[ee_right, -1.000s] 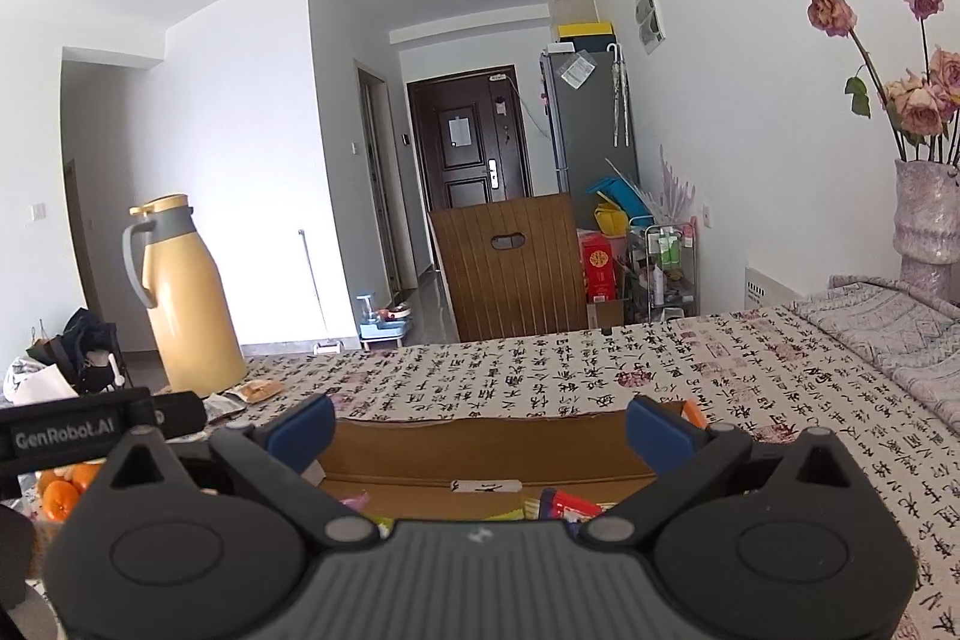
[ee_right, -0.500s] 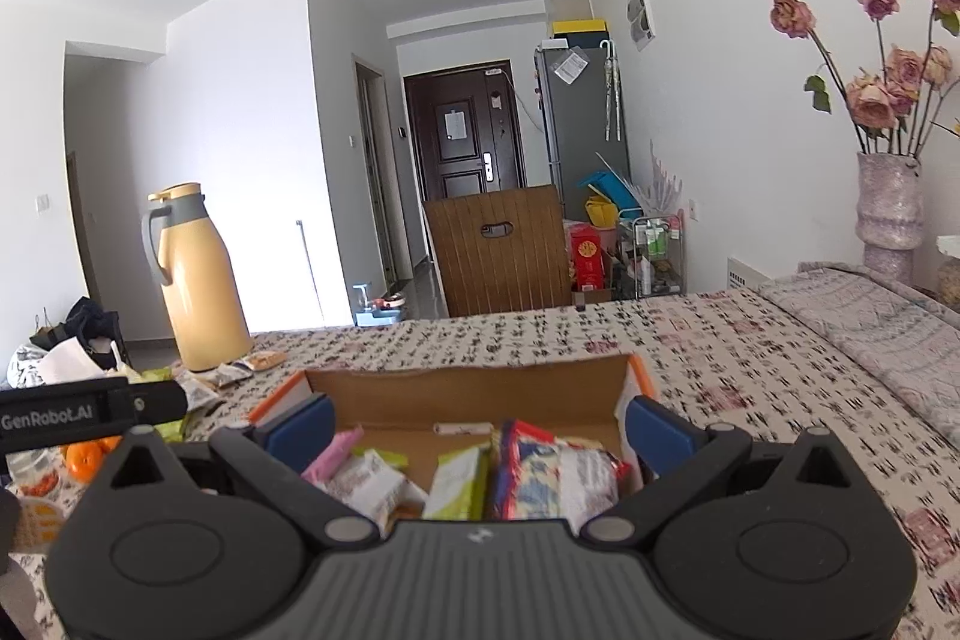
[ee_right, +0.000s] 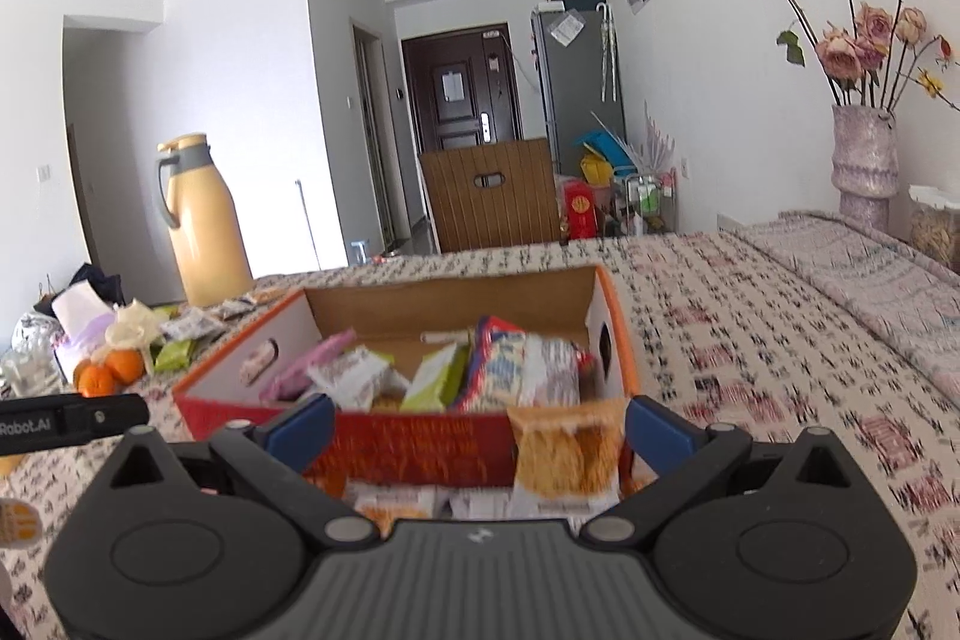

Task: Organize snacks
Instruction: 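Move both tools back toward the snack pile, then grasp a white cracker packet with the right gripper while the left gripper grasps another cracker packet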

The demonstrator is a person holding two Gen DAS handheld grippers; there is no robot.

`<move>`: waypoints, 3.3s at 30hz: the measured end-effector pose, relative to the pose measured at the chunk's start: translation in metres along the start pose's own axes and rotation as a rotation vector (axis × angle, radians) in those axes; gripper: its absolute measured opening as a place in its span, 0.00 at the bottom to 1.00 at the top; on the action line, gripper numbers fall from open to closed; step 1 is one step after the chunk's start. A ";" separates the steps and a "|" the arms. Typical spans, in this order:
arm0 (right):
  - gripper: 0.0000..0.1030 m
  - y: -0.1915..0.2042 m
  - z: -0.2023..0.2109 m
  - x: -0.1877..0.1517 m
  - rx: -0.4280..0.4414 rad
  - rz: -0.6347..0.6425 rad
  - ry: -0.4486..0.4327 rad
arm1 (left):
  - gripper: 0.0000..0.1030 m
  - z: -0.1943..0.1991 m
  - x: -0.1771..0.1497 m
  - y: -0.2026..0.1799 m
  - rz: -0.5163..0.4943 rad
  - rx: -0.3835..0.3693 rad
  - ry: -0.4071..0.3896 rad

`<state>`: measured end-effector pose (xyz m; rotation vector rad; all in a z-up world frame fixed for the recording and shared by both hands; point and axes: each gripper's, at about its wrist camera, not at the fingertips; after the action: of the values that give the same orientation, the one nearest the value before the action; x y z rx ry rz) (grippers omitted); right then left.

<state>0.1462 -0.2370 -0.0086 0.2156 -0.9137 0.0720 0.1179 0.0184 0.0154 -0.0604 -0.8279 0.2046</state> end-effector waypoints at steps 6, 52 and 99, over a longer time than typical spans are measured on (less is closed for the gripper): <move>1.00 -0.002 0.004 -0.024 -0.018 0.000 0.061 | 1.00 0.005 -0.021 0.009 -0.003 -0.004 0.036; 0.41 -0.026 -0.060 0.006 -0.089 -0.028 0.107 | 1.00 -0.010 -0.038 0.015 -0.040 -0.010 0.095; 0.42 -0.015 -0.017 -0.048 0.005 0.014 0.111 | 0.53 -0.034 -0.052 0.020 -0.042 0.033 0.172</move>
<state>0.1325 -0.2468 -0.0585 0.2076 -0.8041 0.0986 0.1059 0.0285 -0.0479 -0.0290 -0.6538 0.1706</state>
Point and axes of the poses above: each gripper's, at about its wrist camera, not at the fingertips, and z roughly against the way its jaws point, y to its left, x to its top, and after that the axes turned 14 degrees about y, right-handed
